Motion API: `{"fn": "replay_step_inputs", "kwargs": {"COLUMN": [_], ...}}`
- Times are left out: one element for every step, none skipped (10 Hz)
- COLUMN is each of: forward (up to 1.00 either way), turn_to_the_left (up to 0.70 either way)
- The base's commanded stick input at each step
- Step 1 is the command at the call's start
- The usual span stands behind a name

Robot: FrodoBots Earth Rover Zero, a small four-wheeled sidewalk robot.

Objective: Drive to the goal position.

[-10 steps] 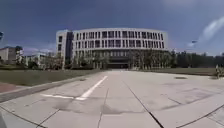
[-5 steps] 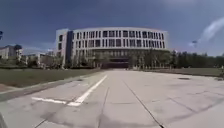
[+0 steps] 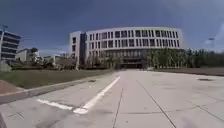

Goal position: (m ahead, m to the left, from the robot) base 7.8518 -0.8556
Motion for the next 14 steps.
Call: {"fn": "replay_step_inputs", "kwargs": {"forward": [0.7,0.7,0.7,0.7,0.7,0.7,0.7,0.7,0.7,0.7,0.7,0.7,0.7,0.7], "turn_to_the_left": [-0.01,-0.01,-0.01,-0.01,-0.01,-0.01,-0.01,-0.01,-0.01,-0.01,-0.01,-0.01,-0.01,-0.01]}}
